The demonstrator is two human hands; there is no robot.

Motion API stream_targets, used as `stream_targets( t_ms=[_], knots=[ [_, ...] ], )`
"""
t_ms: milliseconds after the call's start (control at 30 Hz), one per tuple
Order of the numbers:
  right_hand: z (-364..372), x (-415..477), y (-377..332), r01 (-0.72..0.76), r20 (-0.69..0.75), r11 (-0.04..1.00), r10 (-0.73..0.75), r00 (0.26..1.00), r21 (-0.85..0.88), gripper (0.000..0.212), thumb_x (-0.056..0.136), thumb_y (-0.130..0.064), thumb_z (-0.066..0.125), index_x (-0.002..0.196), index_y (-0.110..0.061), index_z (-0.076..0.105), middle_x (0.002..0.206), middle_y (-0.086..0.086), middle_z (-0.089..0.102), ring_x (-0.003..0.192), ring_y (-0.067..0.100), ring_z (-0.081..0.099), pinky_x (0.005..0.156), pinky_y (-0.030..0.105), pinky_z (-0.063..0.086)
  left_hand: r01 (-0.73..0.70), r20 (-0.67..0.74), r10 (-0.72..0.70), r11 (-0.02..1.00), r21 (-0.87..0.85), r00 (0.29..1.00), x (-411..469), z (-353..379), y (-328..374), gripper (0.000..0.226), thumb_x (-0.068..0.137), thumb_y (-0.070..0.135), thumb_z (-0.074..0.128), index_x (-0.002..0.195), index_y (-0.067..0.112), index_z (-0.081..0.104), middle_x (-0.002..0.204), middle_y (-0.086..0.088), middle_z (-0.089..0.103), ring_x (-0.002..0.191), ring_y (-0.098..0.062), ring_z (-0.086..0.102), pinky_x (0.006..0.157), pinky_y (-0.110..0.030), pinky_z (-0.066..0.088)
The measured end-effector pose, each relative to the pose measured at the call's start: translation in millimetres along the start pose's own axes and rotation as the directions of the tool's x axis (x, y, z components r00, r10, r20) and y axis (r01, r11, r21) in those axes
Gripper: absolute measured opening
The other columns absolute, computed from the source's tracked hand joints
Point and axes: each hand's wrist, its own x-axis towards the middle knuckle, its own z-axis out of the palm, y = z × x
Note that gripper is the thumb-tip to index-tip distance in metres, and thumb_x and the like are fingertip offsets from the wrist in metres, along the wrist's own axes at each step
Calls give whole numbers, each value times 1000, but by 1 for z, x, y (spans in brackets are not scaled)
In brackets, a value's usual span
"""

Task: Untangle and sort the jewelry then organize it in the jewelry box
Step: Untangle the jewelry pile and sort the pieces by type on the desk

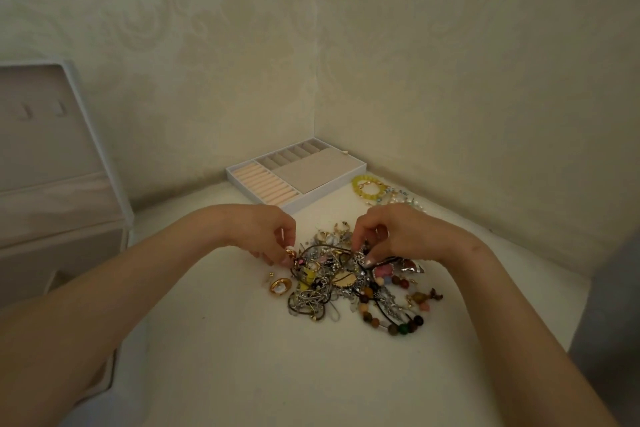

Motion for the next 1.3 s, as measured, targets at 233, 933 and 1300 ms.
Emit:
stream_targets(
  t_ms=[233, 933, 1300],
  knots=[
    [4, 0, -5, 9, 37, 995, -12, 999, 97, 20, 74, -13, 80, 83, -27, 68, 71, -2, 53, 64, 13, 56, 64, 32, 51, -23, 10, 23, 1000, -19, 1000, 0, 0, 2, 16, 85, 18, 69, 82, 20, 53, 75, 6, 53, 65, -3, 58, 53, -9, 40],
    [10, -2, -19, 128, 106, 991, -125, 987, -27, 15, 69, -42, 80, 79, -35, 73, 91, -12, 54, 89, 4, 52, 84, 31, 47, 54, 102, -79, 973, 224, 992, -8, -1, 5, 38, 74, 32, 78, 98, 25, 48, 94, 8, 52, 85, -9, 51, 62, -16, 39],
    [7, 4, -8, 125, -57, 992, -124, 991, 11, 8, 82, -29, 72, 82, -37, 72, 85, -7, 55, 80, 9, 51, 72, 22, 36, -52, -90, 69, 982, 180, 993, -7, -3, 4, 29, 79, 33, 74, 95, 24, 53, 92, 8, 55, 85, -10, 51, 67, -21, 41]
  ],
)
